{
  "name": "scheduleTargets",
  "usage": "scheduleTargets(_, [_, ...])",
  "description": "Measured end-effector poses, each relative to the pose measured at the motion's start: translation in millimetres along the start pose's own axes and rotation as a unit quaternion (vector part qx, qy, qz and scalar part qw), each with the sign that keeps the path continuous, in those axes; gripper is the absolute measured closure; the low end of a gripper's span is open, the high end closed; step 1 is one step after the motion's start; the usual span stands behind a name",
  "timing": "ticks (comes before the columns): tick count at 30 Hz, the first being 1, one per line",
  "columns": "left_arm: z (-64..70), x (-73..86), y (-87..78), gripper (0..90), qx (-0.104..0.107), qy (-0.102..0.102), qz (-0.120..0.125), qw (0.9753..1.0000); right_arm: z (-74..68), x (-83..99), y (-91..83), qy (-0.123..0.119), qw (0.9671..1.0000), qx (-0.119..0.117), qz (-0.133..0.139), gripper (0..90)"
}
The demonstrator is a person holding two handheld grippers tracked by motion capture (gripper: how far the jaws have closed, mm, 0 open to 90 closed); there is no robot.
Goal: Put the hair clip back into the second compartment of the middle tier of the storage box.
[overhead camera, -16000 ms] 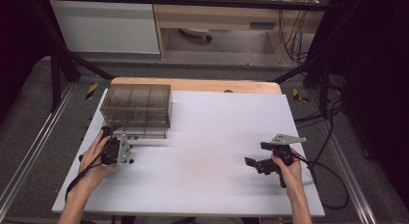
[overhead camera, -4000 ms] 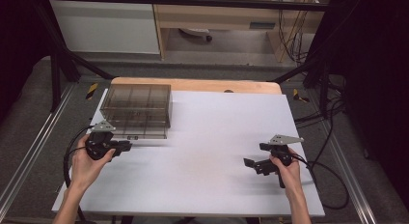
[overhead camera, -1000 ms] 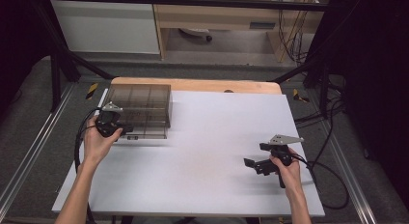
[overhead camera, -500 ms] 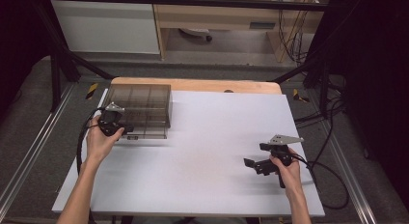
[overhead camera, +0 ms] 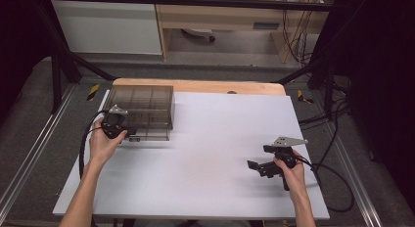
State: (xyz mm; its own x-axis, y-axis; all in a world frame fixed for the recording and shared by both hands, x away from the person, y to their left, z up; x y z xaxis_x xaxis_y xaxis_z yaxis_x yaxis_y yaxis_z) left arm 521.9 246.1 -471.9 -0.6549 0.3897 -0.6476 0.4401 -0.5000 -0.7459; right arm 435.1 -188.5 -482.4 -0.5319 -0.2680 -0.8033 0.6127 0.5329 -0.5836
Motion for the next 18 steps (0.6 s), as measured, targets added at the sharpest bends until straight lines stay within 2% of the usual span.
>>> scheduleTargets(5, [-0.5, 1.3, 1.4, 78.6, 0.001, -0.002, 0.003, 1.0000, 0.3, -0.4, -0.3, -0.001, 1.0000, 0.000, 0.001, 0.5])
scheduleTargets(13, [2.8, -4.8, -5.2, 68.6, -0.004, 0.004, 0.024, 0.9997, -0.1, -0.1, 0.0, 0.000, 1.0000, 0.000, 0.000, 0.5])
scheduleTargets(18, [4.2, -5.3, -10.8, 62.3, -0.003, 0.003, 0.029, 0.9996, 0.0, -0.3, -0.2, 0.000, 1.0000, -0.001, 0.001, 0.5])
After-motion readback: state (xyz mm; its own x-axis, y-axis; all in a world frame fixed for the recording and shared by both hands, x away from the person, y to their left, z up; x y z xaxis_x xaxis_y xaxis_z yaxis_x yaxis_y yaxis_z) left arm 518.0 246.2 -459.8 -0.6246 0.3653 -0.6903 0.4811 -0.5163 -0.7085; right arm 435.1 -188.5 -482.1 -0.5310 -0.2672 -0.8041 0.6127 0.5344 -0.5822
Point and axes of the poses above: each handheld gripper's, and its own axes: y roughly forward along the jaws, x roughly out of its underside, z roughly to its right, the point moved 10 cm from there along y, roughly forward along the jaws, and after that the axes turned 9 degrees about x, right-handed, at the moved point
